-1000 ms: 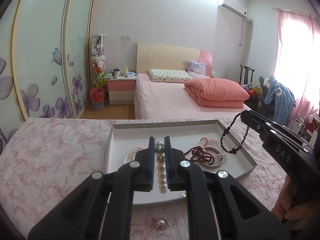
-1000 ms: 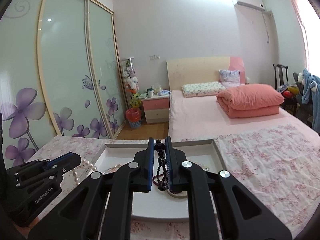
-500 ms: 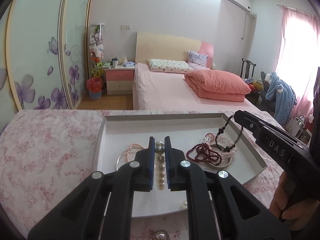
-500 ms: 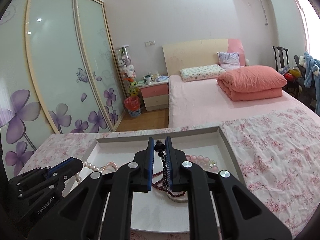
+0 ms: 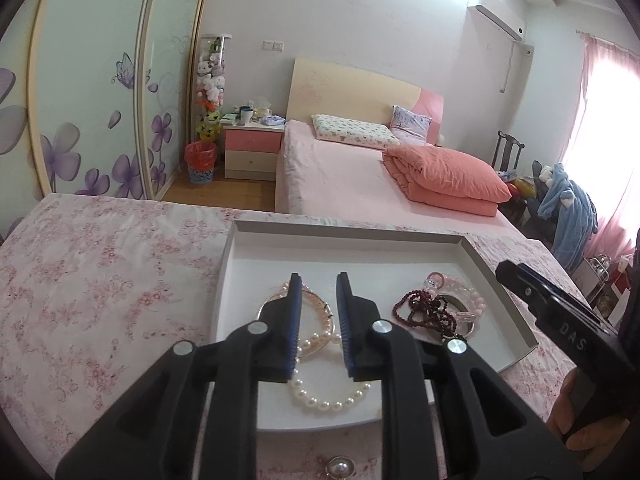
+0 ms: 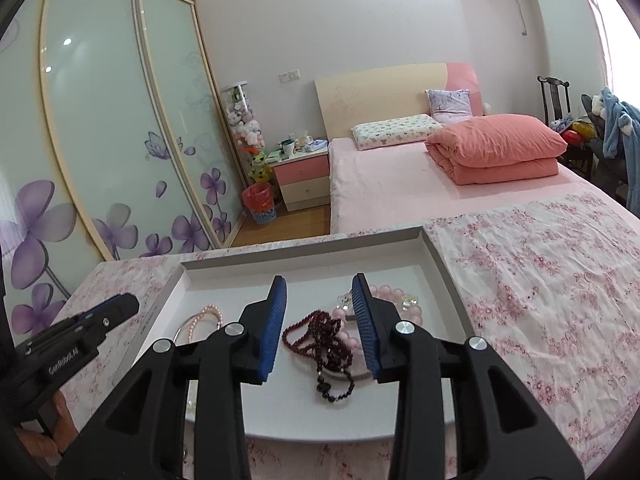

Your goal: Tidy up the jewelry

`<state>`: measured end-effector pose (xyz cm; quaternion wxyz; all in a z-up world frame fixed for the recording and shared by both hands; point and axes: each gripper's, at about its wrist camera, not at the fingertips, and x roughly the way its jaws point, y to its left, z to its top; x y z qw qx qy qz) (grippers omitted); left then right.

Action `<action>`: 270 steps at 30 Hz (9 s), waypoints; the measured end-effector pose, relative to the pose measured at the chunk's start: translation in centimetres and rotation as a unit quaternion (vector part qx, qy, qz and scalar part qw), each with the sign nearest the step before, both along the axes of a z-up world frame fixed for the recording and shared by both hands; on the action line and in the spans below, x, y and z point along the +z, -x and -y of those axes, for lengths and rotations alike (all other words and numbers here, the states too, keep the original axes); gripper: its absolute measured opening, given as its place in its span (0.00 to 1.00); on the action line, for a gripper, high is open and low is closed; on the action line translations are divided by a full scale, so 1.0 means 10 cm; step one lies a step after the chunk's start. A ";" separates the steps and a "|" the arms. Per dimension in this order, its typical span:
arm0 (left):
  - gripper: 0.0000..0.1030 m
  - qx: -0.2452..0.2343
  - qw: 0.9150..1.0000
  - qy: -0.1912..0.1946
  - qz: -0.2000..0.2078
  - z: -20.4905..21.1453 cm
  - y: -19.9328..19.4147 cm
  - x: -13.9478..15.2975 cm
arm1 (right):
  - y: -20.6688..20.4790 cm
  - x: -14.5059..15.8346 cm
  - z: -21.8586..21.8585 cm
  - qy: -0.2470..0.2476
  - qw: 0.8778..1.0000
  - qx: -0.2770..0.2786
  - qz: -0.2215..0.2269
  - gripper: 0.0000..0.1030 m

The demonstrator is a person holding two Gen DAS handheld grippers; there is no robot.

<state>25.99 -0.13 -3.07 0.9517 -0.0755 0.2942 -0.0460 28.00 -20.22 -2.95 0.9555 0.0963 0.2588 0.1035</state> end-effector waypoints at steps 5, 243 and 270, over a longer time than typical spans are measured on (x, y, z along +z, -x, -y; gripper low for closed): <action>0.23 0.005 1.000 -0.003 0.002 -0.06 0.11 0.02 | 0.17 -0.05 -0.06 0.004 1.000 0.026 -0.014 0.34; 0.64 0.023 0.999 -0.013 0.043 -0.30 0.90 0.16 | 0.80 0.18 0.07 0.025 0.999 -0.004 0.030 0.65; 0.96 0.041 0.990 -0.073 0.112 -0.14 2.14 0.30 | 1.94 0.27 -0.04 0.062 0.993 0.002 0.102 0.98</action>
